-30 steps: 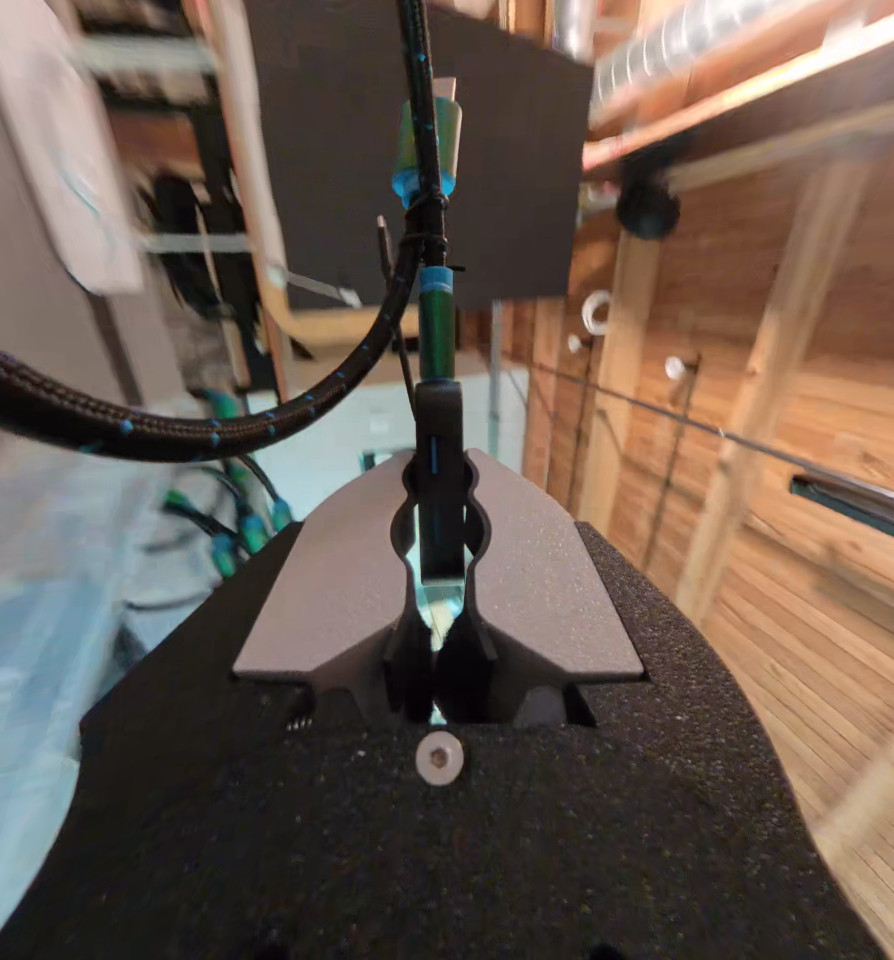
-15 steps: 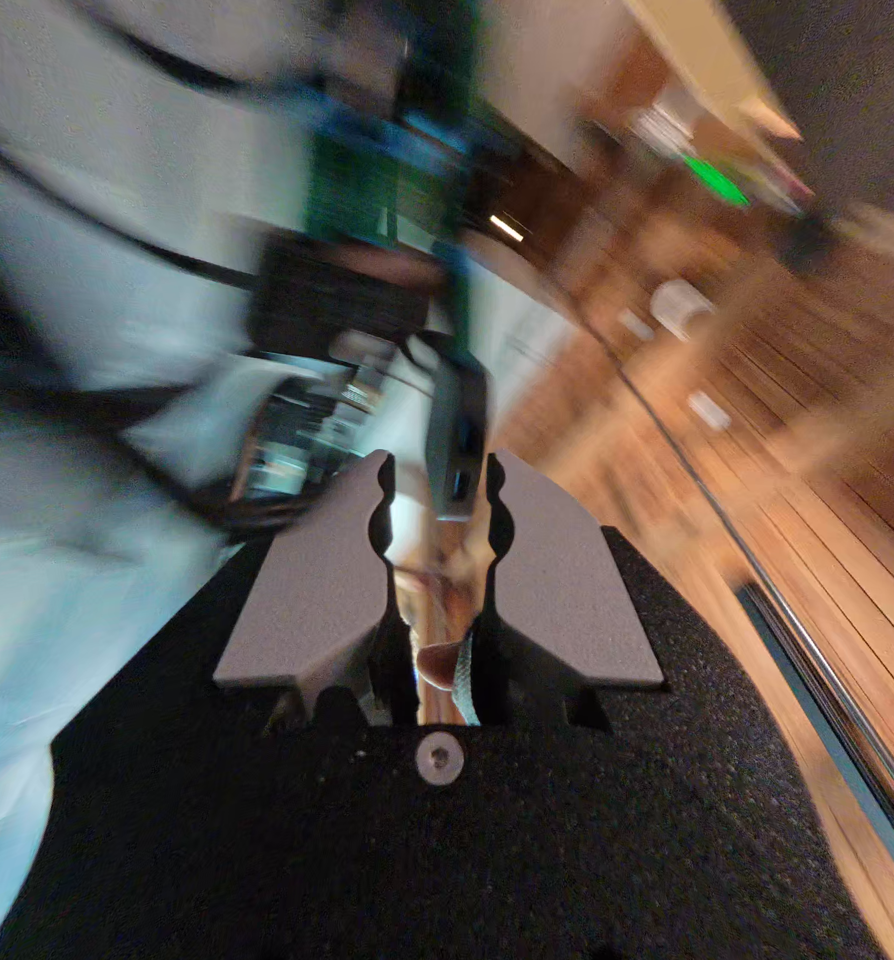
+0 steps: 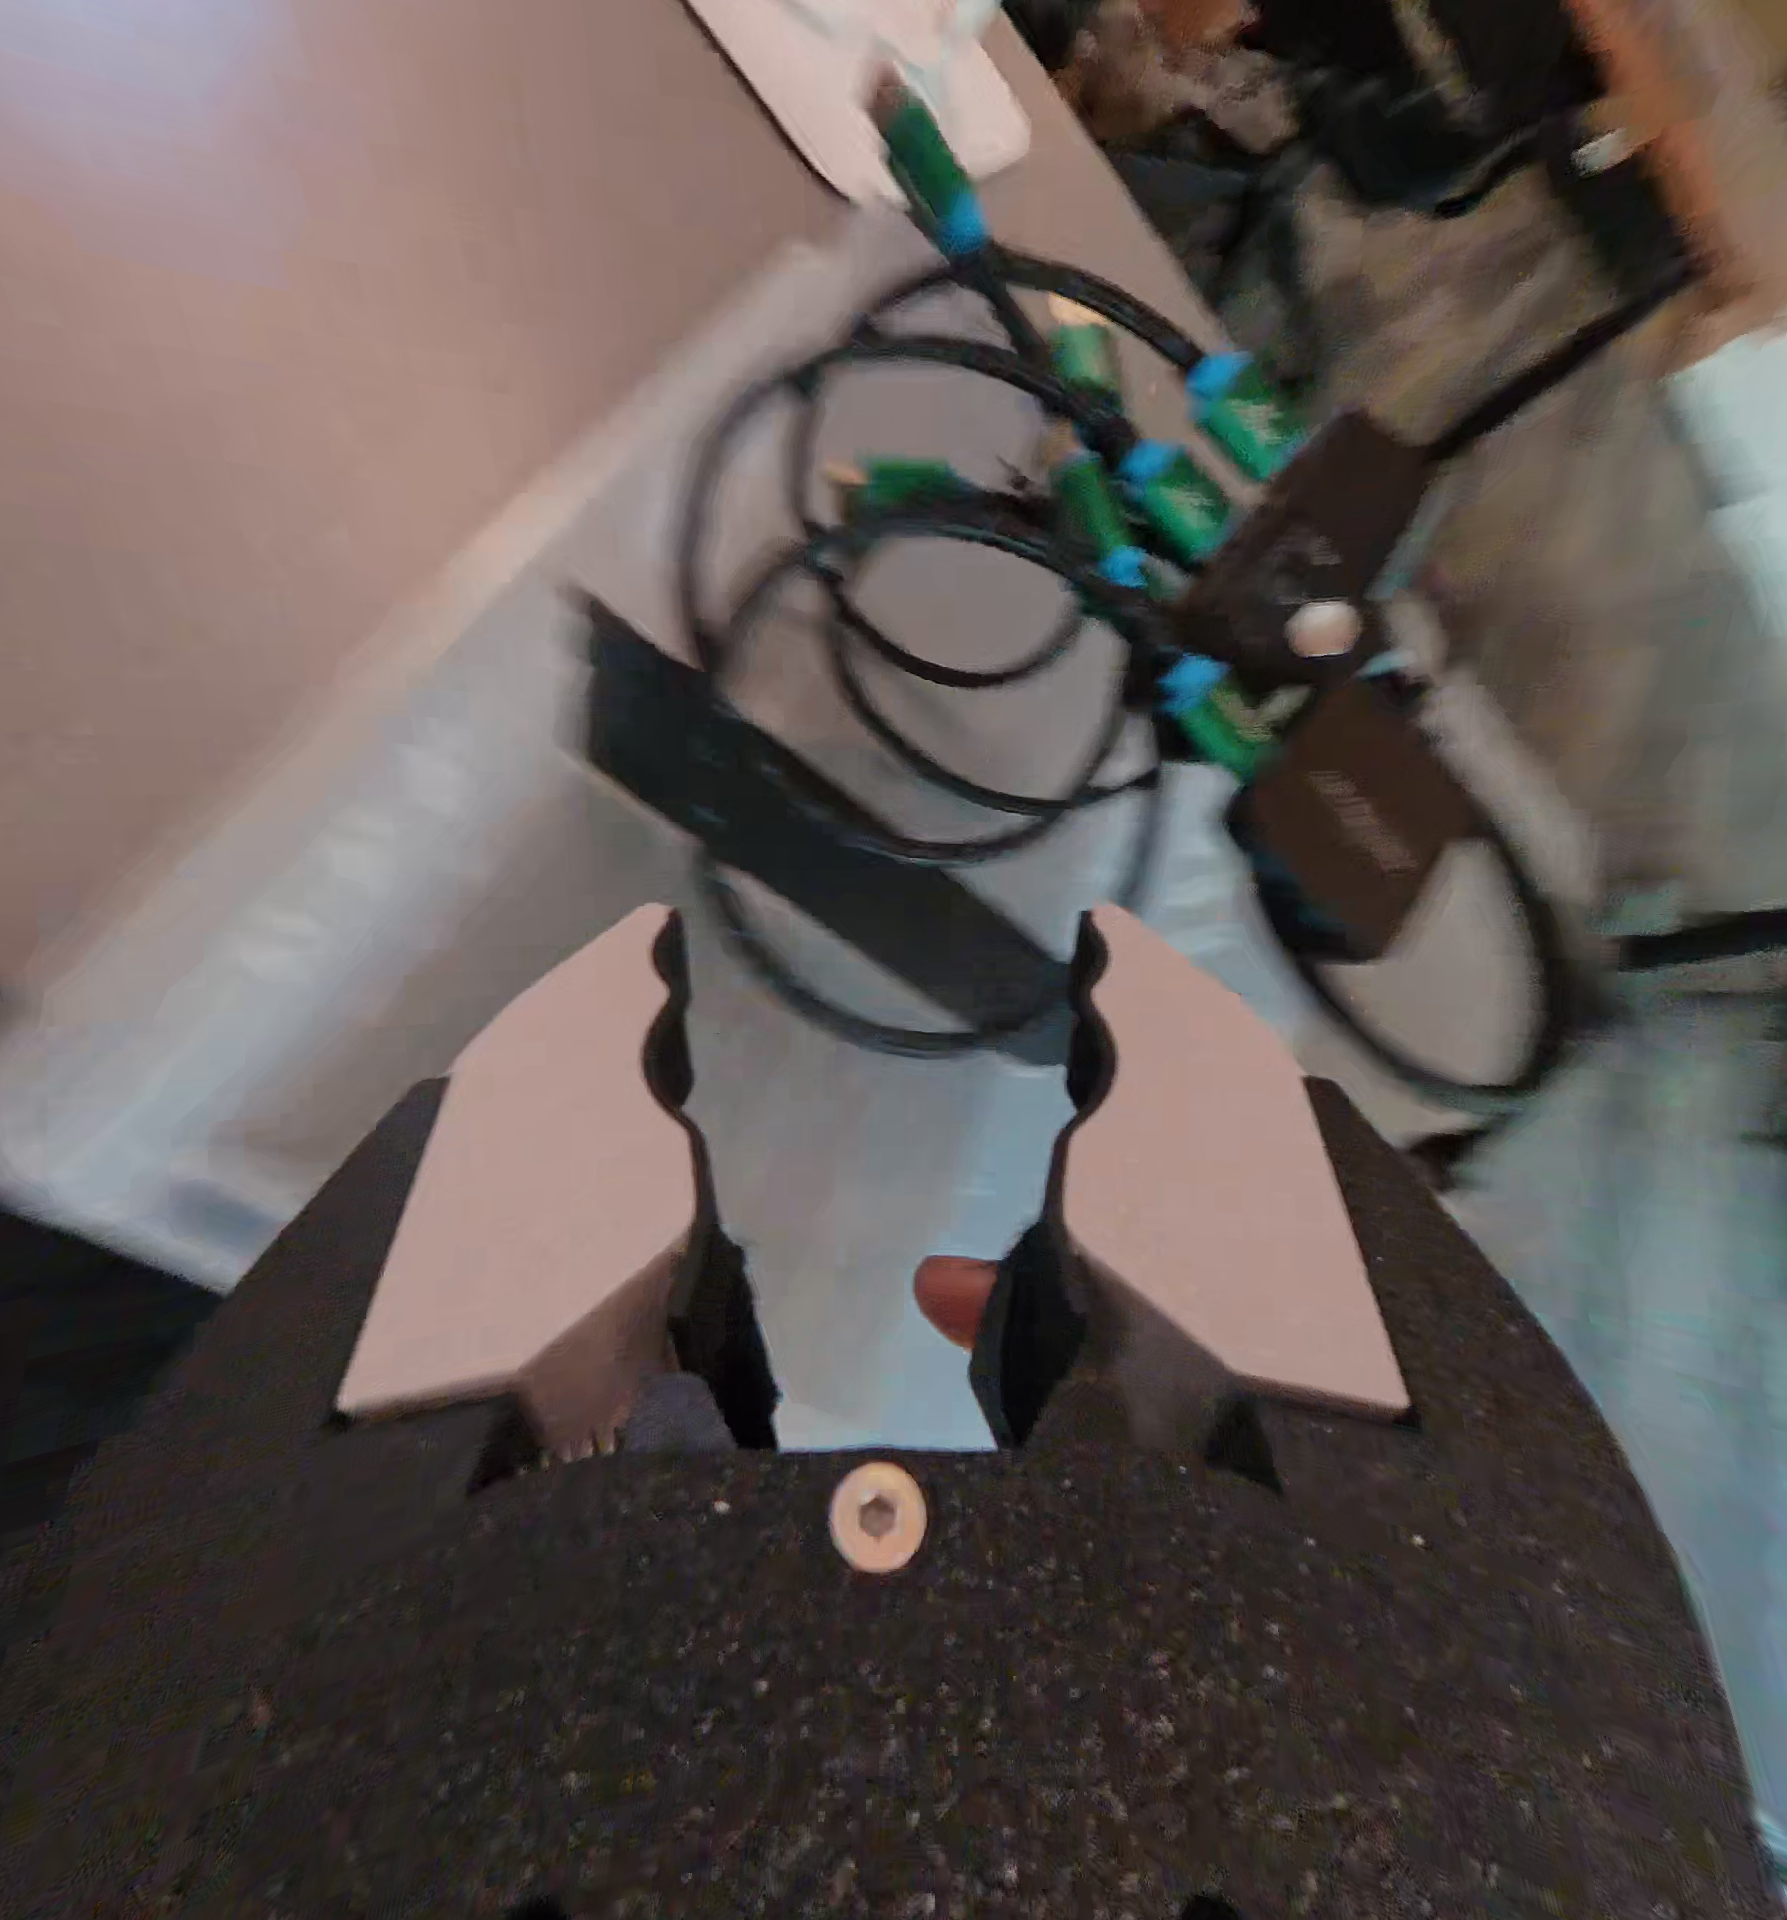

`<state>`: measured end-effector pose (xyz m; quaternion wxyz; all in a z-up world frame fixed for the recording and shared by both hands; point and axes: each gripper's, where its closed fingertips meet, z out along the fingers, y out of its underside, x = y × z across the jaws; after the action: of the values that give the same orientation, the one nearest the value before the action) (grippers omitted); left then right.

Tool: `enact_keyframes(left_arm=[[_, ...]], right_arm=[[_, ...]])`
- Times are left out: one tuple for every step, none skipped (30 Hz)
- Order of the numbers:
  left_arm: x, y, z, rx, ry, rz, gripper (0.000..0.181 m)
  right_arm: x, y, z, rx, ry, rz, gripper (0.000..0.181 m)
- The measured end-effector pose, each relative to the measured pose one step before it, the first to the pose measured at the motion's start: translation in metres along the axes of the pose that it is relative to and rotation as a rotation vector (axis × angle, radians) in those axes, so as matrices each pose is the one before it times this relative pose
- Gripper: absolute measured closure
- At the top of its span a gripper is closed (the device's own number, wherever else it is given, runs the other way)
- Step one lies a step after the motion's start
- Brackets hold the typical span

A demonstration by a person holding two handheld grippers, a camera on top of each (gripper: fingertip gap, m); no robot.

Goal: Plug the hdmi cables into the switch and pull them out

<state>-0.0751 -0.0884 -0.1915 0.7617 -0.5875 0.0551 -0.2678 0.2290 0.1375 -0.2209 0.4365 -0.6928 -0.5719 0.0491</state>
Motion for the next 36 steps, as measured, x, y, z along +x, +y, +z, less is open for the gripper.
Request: enact_keyframes(left_arm=[[0.00058, -0.00025, -0.00029, -0.0026, -0.0033, 0.0162, 0.129], [0.00055, -0.00044, -0.00036, -0.0026, -0.0084, 0.0261, 0.129], [0.00060, -0.00164, -0.00067, 0.0030, -0.0143, 0.0349, 0.128], [0.00101, -0.00387, -0.00114, 0.0135, -0.0170, 0.0287, 0.124], [0.00163, -0.00646, -0.00215, 0.0222, -0.0168, -0.0081, 0.112], [0.00300, -0.00804, -0.00290, 0.0195, -0.0104, -0.0509, 0.096], [0.00483, -0.00775, -0.00386, 0.0074, -0.0016, -0.0591, 0.081], [0.00396, -0.00751, -0.00510, 0.0018, -0.0134, -0.0333, 0.071], [0.00070, -0.00967, -0.00541, 0.0136, -0.0378, 0.0140, 0.064], [-0.00250, -0.01160, -0.00515, 0.0190, -0.0537, 0.0692, 0.062], [-0.00807, -0.00968, -0.00500, -0.0041, -0.0753, 0.1037, 0.062], [-0.01388, -0.00644, -0.00497, -0.0253, -0.0952, 0.1042, 0.062], [-0.01548, -0.00299, -0.00454, -0.0332, -0.0853, 0.0820, 0.062], [-0.01475, 0.00159, -0.00359, -0.0421, -0.0644, 0.0511, 0.062], [-0.01465, 0.00670, -0.00244, -0.0552, -0.0539, 0.0229, 0.063], [-0.01491, 0.01219, -0.00121, -0.0709, -0.0534, 0.0092, 0.064], [-0.01352, 0.01660, 0.00025, -0.0847, -0.0459, 0.0126, 0.065], [-0.01166, 0.01886, 0.00195, -0.0881, -0.0406, 0.0170, 0.066], [-0.00874, 0.01751, 0.00368, -0.0704, -0.0310, 0.0124, 0.066], [-0.00347, 0.01456, 0.00510, -0.0445, -0.0079, 0.0016, 0.067], [0.00157, 0.01234, 0.00562, -0.0341, 0.0170, -0.0094, 0.070], [0.00334, 0.01019, 0.00538, -0.0382, 0.0212, -0.0068, 0.076], [0.00128, 0.00598, 0.00411, -0.0399, 0.0014, 0.0104, 0.087], [0.00070, 0.00172, 0.00292, -0.0279, -0.0083, 0.0253, 0.092], [0.00237, 0.00004, 0.00260, -0.0142, 0.0023, 0.0334, 0.101], [0.00247, 0.00168, 0.00351, -0.0166, 0.0032, 0.0307, 0.113], [0.00072, 0.00466, 0.00418, -0.0329, -0.0082, 0.0197, 0.126], [-0.00169, 0.00446, 0.00368, -0.0326, -0.0238, 0.0128, 0.139], [-0.00234, 0.00108, 0.00165, -0.0108, -0.0269, 0.0126, 0.150], [0.00137, -0.00091, 0.00027, 0.0021, -0.0010, 0.0195, 0.162], [0.00402, -0.00087, 0.00008, 0.0023, 0.0130, 0.0290, 0.161], [0.00354, -0.00093, 0.00007, 0.0041, 0.0030, 0.0361, 0.161], [0.00521, -0.00124, -0.00027, 0.0074, 0.0092, 0.0456, 0.161], [0.00714, -0.00203, -0.00042, 0.0114, 0.0234, 0.0483, 0.161], [0.00857, -0.00280, -0.00019, 0.0145, 0.0344, 0.0386, 0.161], [0.00858, -0.00322, 0.00032, 0.0143, 0.0381, 0.0246, 0.161]], right_arm=[[-0.02276, -0.00653, -0.00767, 0.0527, -0.0870, 0.1015, 0.100], [-0.02378, -0.00486, -0.00591, 0.0593, -0.0746, 0.0676, 0.093], [-0.02157, -0.00301, -0.00362, 0.0611, -0.0502, 0.0309, 0.088], [-0.01538, -0.00076, -0.00178, 0.0577, -0.0073, 0.0143, 0.085], [-0.00980, 0.00296, -0.00039, 0.0396, 0.0191, 0.0193, 0.085], [-0.00738, 0.00759, 0.00142, 0.0065, 0.0144, 0.0317, 0.083], [-0.00671, 0.01186, 0.00319, -0.0246, -0.0011, 0.0401, 0.077], [-0.00604, 0.01306, 0.00498, -0.0377, -0.0126, 0.0366, 0.070], [-0.00423, 0.01089, 0.00642, -0.0343, -0.0125, 0.0209, 0.065], [-0.00253, 0.00666, 0.00697, -0.0270, -0.0128, -0.0051, 0.059], [0.00216, 0.00132, 0.00663, -0.0169, 0.0122, -0.0120, 0.059], [0.00654, -0.00293, 0.00646, -0.0050, 0.0406, 0.0010, 0.066], [0.00460, -0.00312, 0.00672, -0.0085, 0.0372, 0.0070, 0.081], [0.00012, -0.00395, 0.00602, -0.0042, 0.0184, -0.0022, 0.099], [-0.00336, -0.00496, 0.00536, 0.0127, 0.0059, -0.0074, 0.120], [0.00241, -0.00296, 0.00474, 0.0103, 0.0484, 0.0006, 0.132], [0.00155, -0.00259, 0.00410, 0.0122, 0.0420, 0.0003, 0.135], [0.00038, -0.00273, 0.00389, 0.0089, 0.0313, 0.0106, 0.137], [0.00048, -0.00245, 0.00361, 0.0006, 0.0291, 0.0105, 0.139], [0.00027, -0.00199, 0.00339, -0.0041, 0.0303, 0.0023, 0.141], [-0.00011, -0.00188, 0.00328, -0.0038, 0.0306, -0.0073, 0.142], [-0.00115, -0.00176, 0.00324, -0.0014, 0.0259, -0.0181, 0.141], [-0.00214, -0.00176, 0.00297, 0.0012, 0.0207, -0.0259, 0.139], [-0.00278, -0.00180, 0.00255, 0.0031, 0.0163, -0.0264, 0.137], [-0.00295, -0.00180, 0.00229, 0.0023, 0.0132, -0.0201, 0.134], [-0.00316, -0.00187, 0.00200, 0.0028, 0.0090, -0.0134, 0.132], [-0.00250, -0.00177, 0.00170, 0.0001, 0.0095, -0.0040, 0.131], [-0.00162, -0.00153, 0.00112, -0.0022, 0.0090, 0.0034, 0.132], [-0.00144, -0.00120, 0.00058, 0.0001, 0.0053, 0.0050, 0.132], [-0.00088, -0.00079, 0.00022, 0.0021, 0.0028, 0.0051, 0.133], [-0.00026, -0.00028, -0.00029, 0.0029, 0.0028, 0.0061, 0.135], [0.00000, -0.00033, -0.00026, 0.0041, -0.0003, 0.0038, 0.137], [-0.00021, -0.00022, -0.00028, 0.0035, -0.0039, 0.0021, 0.138], [-0.00041, -0.00055, -0.00030, 0.0048, -0.0061, 0.0017, 0.140], [-0.00107, -0.00044, -0.00048, 0.0053, -0.0105, 0.0003, 0.141], [-0.00214, -0.00087, -0.00041, 0.0078, -0.0163, -0.0063, 0.142]])
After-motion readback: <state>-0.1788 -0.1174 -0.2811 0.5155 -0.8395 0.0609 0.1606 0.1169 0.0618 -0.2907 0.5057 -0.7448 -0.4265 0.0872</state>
